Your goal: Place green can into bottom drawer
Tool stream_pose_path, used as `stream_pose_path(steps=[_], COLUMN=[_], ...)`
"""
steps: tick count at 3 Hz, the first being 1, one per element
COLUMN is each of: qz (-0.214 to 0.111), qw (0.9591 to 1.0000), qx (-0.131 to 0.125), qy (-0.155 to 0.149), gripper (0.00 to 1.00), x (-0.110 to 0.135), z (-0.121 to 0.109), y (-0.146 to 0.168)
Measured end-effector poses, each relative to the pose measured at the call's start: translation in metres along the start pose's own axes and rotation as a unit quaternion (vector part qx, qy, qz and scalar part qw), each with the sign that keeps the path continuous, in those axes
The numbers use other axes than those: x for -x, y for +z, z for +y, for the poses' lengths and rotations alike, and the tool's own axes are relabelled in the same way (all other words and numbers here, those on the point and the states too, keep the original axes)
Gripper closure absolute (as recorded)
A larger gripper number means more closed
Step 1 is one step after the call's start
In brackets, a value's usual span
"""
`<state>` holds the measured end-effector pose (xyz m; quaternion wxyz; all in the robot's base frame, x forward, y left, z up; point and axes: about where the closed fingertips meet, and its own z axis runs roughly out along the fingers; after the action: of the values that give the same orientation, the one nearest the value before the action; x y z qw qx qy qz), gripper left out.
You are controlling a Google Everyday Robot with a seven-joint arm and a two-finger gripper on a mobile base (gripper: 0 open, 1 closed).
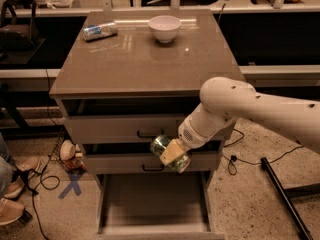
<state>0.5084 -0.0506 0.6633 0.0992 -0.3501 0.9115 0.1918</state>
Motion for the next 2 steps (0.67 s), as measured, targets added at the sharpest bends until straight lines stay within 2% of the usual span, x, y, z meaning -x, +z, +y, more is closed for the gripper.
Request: stream_pose_path(steps=[1, 2], qz=[0.000, 0.029], qw=[1.0000, 0.9994], qx=[0.000, -0.005], qy=[0.000, 0.017], gripper=[1.00, 1.00], x=[0.000, -0.017], z=[0.000, -0.011], y=[0.000, 0.039])
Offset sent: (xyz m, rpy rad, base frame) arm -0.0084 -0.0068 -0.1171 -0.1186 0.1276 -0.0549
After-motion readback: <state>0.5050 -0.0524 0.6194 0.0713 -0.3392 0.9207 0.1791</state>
